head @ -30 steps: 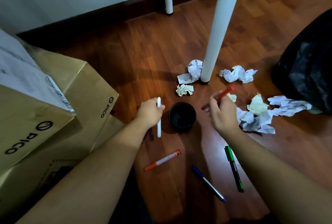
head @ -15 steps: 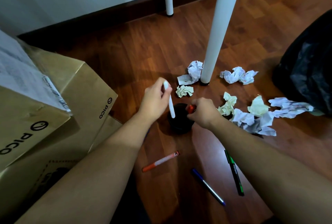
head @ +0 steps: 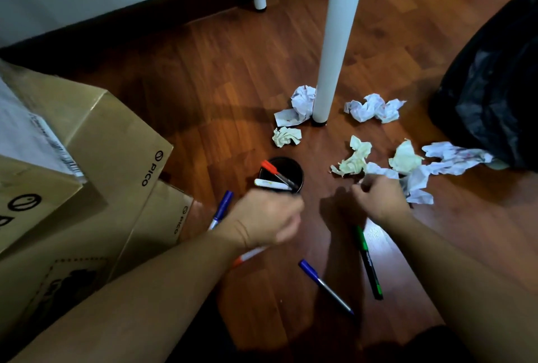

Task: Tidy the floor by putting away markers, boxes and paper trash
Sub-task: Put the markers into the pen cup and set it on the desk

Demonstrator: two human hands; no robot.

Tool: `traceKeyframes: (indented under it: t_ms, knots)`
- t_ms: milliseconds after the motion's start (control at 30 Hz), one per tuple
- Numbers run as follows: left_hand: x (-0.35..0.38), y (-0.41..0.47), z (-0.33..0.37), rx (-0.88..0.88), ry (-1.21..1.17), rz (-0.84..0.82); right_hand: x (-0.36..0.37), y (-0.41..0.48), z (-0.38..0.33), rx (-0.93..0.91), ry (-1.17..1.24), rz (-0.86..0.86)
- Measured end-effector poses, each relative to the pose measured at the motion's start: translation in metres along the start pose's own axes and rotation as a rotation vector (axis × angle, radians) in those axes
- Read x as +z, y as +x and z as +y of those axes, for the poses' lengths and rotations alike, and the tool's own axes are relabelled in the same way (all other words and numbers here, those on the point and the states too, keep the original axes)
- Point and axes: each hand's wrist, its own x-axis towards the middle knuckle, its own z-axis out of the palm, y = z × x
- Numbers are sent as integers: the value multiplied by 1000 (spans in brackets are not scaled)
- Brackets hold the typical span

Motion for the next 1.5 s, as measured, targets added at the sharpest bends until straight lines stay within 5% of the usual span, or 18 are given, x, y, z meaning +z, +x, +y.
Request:
traceKeyframes:
  t_ms: [67, 133, 233, 533, 700, 767, 867, 1033, 1200, 1300, 1500]
  knots:
    - [13, -20, 21, 183, 6, -466, 1, -3, 9, 54, -255, -228]
    - [28, -33, 30, -131, 48, -809, 4, -6, 14, 97, -363, -385]
    - [48, -39, 25, -627, 72, -825, 11, -12, 15, 147, -356, -523]
    - [60, -29, 12, -602, 41, -1066, 37, -25, 15, -1, -561, -595]
    - [-7, 36, -22, -836, -651, -1474, -16, 8, -51, -139, -231, -216]
    - [-46, 66, -42, -847, -871, -1356, -49, 14, -90, -228, -30, -41]
    - [-91, 93, -66, -889, -1052, -900, -79, 8, -128, -399, 241, 204]
    - [-76, 81, -80, -856, -865, -290, -47, 1, -132, -506, 285, 206]
    - [-34, 45, -71, -803, -447, -301, 2, -1, -110, -457, 74, -62]
    - [-28, 36, -71, -839, -435, -253, 11, 0, -98, -382, 59, -201]
    - [-43, 23, -84, -1048, -351, 98, -3, -6, -79, -337, 215, 54]
